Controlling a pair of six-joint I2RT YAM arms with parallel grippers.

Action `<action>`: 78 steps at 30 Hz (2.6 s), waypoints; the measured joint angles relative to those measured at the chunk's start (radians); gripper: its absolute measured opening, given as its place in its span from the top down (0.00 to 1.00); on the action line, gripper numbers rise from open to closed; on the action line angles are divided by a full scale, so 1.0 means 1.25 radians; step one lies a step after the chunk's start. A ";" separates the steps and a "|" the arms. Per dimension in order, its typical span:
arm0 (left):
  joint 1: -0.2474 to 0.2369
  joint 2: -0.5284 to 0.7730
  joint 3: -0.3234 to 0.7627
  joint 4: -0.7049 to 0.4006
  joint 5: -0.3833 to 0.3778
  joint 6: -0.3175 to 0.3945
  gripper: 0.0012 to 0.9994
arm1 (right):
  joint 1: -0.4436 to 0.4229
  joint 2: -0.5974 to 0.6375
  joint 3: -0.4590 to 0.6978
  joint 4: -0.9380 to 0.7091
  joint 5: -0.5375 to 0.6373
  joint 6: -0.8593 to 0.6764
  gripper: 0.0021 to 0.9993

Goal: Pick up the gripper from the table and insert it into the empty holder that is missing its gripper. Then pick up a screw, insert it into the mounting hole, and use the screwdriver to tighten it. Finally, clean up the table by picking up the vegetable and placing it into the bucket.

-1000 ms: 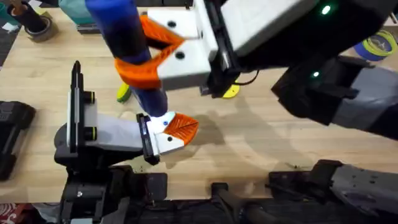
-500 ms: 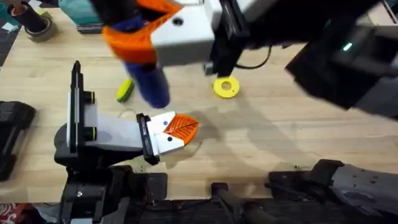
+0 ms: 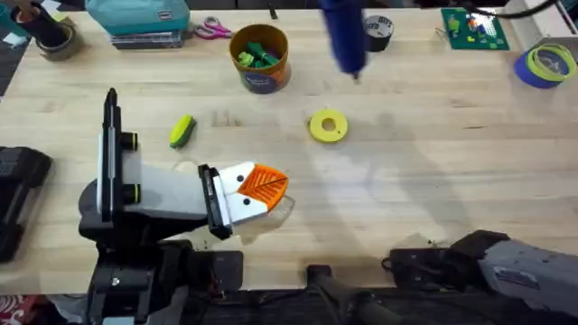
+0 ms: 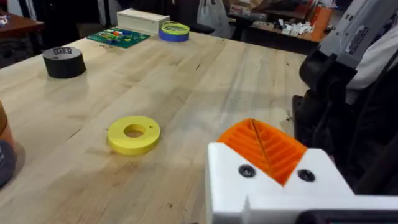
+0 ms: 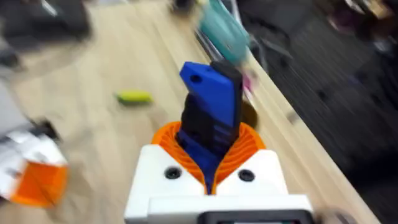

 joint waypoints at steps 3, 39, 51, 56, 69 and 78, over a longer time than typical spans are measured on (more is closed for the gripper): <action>0.000 0.000 0.000 0.000 0.000 0.000 1.00 | -0.035 0.004 0.000 -0.069 0.071 -0.091 0.98; 0.000 0.000 0.000 0.000 0.000 0.000 1.00 | -0.265 0.414 -0.176 -0.093 0.488 -0.643 0.98; 0.000 0.000 0.000 0.000 0.000 0.000 1.00 | -0.332 0.421 -0.218 -0.053 0.493 -0.677 0.94; 0.000 0.000 0.000 0.000 0.000 0.000 1.00 | -0.329 0.421 -0.218 -0.048 0.495 -0.683 0.22; 0.000 0.000 0.000 0.000 0.000 0.005 0.81 | -0.325 0.358 -0.219 -0.056 0.399 -0.610 0.00; 0.000 0.000 0.000 0.000 0.000 0.005 0.02 | -0.323 0.114 -0.219 -0.003 0.305 -0.380 0.00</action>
